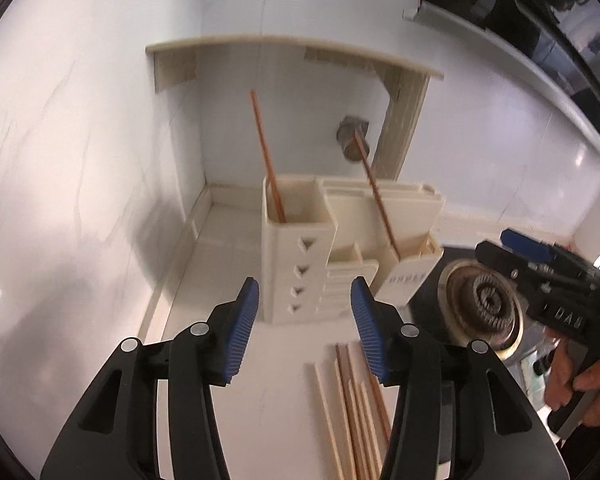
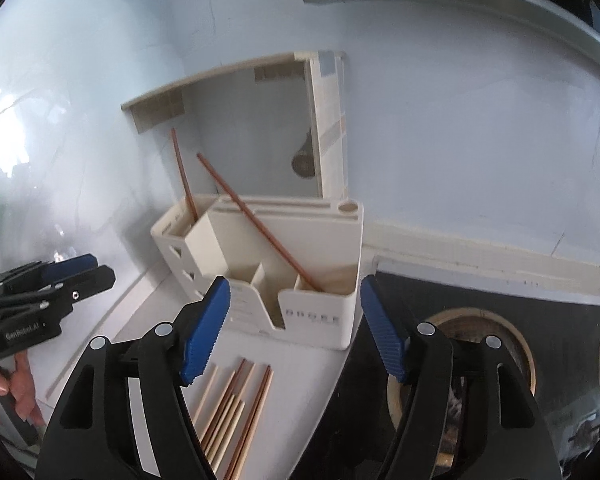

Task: Organize utensils
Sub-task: 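Withdraw both tools from the holder back to the remaining chopsticks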

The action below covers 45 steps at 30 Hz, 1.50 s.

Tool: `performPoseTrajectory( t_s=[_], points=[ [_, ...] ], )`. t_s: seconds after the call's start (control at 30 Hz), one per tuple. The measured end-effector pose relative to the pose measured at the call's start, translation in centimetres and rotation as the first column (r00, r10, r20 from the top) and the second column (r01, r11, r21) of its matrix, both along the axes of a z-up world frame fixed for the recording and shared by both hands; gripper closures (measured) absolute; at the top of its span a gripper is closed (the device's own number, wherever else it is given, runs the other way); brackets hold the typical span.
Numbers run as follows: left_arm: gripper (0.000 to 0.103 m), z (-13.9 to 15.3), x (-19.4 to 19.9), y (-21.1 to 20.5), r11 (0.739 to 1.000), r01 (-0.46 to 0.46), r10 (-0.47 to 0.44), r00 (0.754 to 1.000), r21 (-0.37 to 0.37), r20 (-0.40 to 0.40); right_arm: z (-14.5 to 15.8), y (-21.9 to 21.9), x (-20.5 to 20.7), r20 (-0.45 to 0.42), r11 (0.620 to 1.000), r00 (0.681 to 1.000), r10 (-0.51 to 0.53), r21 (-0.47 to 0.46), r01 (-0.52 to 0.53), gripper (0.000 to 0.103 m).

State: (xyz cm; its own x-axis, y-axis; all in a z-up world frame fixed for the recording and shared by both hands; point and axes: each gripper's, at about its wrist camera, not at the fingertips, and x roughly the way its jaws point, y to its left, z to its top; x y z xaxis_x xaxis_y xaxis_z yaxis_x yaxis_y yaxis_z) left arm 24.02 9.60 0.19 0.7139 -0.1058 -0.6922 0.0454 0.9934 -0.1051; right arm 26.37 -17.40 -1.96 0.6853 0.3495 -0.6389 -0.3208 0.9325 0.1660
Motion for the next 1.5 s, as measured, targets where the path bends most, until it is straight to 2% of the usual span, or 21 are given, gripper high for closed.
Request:
performPoseTrajectory(
  t_s=[0.13, 0.43, 0.67, 0.87, 1.03, 1.33, 1.5],
  points=[
    [0.054, -1.7, -0.6, 0.2, 1.0, 0.006, -0.006, 0.998, 0.0, -0.061, -1.1, 0.1, -0.3, -0.055, 1.0, 0.999, 0.0, -0.006, 0.0, 0.031],
    [0.054, -5.2, -2.0, -0.5, 0.999, 0.036, -0.036, 0.979, -0.002, -0.201, -4.0, 0.8, -1.3, -0.178, 0.999, 0.984, 0.022, -0.033, -0.028, 0.03],
    [0.052, -7.1, -2.6, -2.1, 0.996, 0.085, -0.08, 0.961, 0.01, -0.264, -5.5, 1.5, -1.8, -0.245, 0.995, 0.968, 0.05, -0.07, -0.069, 0.03],
    [0.051, -9.3, -3.1, -3.3, 0.992, 0.125, -0.11, 0.934, 0.024, -0.34, -7.0, 1.5, -2.1, -0.319, 0.995, 0.947, 0.049, -0.07, -0.075, 0.03],
    [0.051, -11.3, -3.5, -3.5, 0.992, 0.122, -0.102, 0.906, 0.025, -0.41, -8.3, 1.4, -2.5, -0.377, 0.994, 0.925, 0.046, -0.075, -0.08, 0.03],
    [0.051, -12.4, -3.5, -3.7, 0.992, 0.123, -0.098, 0.893, 0.029, -0.439, -9.8, 1.1, -2.9, -0.445, 0.994, 0.894, 0.051, -0.066, -0.09, 0.03],
    [0.051, -13.6, -3.3, -3.8, 0.992, 0.118, -0.083, 0.867, 0.04, -0.491, -10.5, 1.2, -3.3, -0.475, 0.992, 0.878, 0.054, -0.077, -0.102, 0.03]
  ],
)
